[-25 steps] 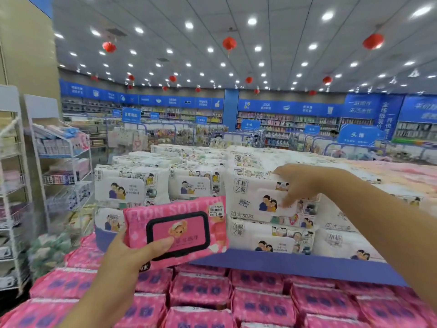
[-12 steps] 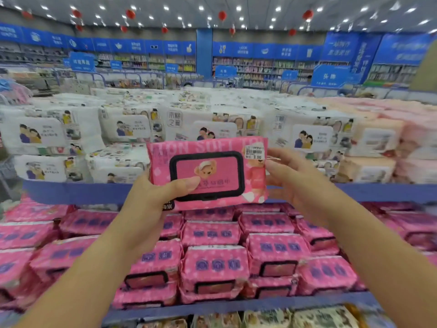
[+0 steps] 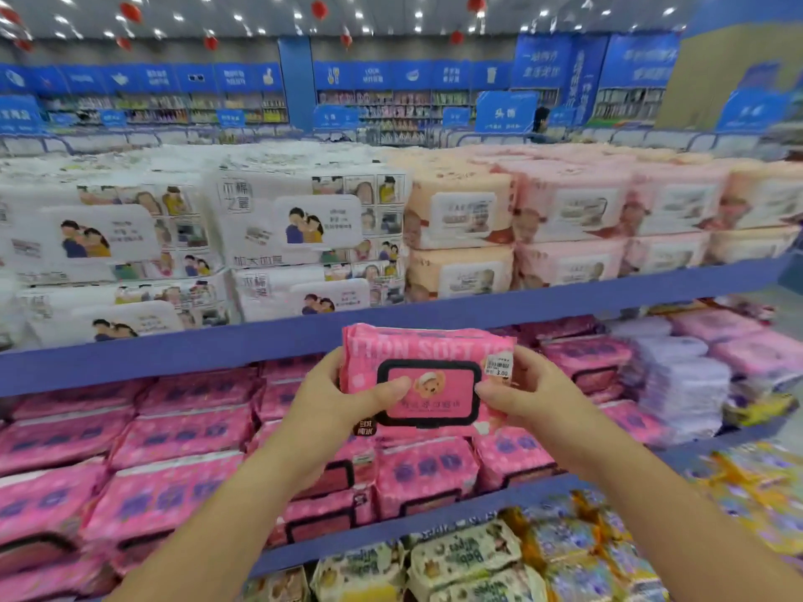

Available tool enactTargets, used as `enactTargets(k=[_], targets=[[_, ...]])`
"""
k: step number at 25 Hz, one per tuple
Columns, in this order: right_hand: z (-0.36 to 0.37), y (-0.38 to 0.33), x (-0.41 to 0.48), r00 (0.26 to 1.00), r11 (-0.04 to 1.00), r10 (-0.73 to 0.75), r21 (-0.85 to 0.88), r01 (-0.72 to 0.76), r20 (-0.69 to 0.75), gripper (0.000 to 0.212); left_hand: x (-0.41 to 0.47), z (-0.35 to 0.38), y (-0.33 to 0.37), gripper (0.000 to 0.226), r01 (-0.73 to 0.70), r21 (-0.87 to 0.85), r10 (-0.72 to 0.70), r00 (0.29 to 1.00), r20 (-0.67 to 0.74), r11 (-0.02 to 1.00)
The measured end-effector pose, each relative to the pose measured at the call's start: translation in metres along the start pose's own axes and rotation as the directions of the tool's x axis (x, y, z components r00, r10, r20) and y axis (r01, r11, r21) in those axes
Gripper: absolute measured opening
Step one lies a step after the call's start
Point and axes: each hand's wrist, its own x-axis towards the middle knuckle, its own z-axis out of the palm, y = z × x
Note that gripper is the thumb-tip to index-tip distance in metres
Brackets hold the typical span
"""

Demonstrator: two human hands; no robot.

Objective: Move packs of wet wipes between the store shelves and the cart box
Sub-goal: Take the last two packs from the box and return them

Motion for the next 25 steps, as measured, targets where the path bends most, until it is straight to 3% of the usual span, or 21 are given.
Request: enactTargets(k=[3, 7, 9, 12, 14, 16, 19, 21, 23, 25], targets=[[-0.040, 0.024, 0.003, 0.998, 0.995, 0.070, -0.076, -0.069, 0.011, 0.039, 0.005, 0.033, -0.013, 0.066, 0.054, 0.200, -0.059, 0.998, 0.017, 0.978], [-0.063, 0.065, 0.017, 0.977, 0.945, 0.199, -0.280, -0.170, 0.077, 0.089, 0.021, 0.049, -0.036, 0.103, 0.116, 0.588, -0.174, 0.984, 0.042, 0.801], [-0.064, 0.083, 0.030, 0.983, 0.951, 0.175, -0.270, -0.153, 0.057, 0.092, 0.035, 0.048, -0.045, 0.117, 0.122, 0.702, -0.168, 0.986, -0.004, 0.702], [-0.063, 0.096, 0.051, 0.980, 0.975, 0.180, -0.144, -0.167, 0.081, 0.092, 0.051, 0.038, -0.051, 0.118, 0.102, 0.772, -0.086, 0.994, -0.062, 0.627], [-0.061, 0.113, 0.061, 0.973, 0.963, 0.201, -0.205, -0.174, 0.116, 0.093, 0.051, 0.035, -0.060, 0.111, 0.090, 0.904, -0.028, 0.996, -0.086, 0.418], [-0.053, 0.130, 0.058, 0.958, 0.928, 0.230, -0.336, -0.163, 0.171, 0.076, 0.045, 0.034, -0.079, 0.102, 0.041, 0.971, 0.008, 0.999, -0.044, 0.237], [-0.049, 0.144, 0.052, 0.971, 0.933, 0.199, -0.330, -0.145, 0.135, 0.058, 0.038, 0.035, -0.098, 0.096, 0.040, 0.960, 0.020, 0.999, -0.048, 0.278], [-0.049, 0.149, 0.051, 0.973, 0.937, 0.193, -0.318, -0.144, 0.128, 0.063, 0.037, 0.033, -0.101, 0.089, 0.058, 0.938, 0.012, 0.998, -0.066, 0.341], [-0.048, 0.149, 0.045, 0.976, 0.941, 0.187, -0.306, -0.145, 0.112, 0.068, 0.027, 0.037, -0.103, 0.071, 0.078, 0.869, 0.031, 0.994, -0.106, 0.489], [-0.047, 0.147, 0.034, 0.982, 0.955, 0.167, -0.262, -0.139, 0.090, 0.071, 0.010, 0.046, -0.104, 0.050, 0.112, 0.700, 0.048, 0.978, -0.204, 0.705]])
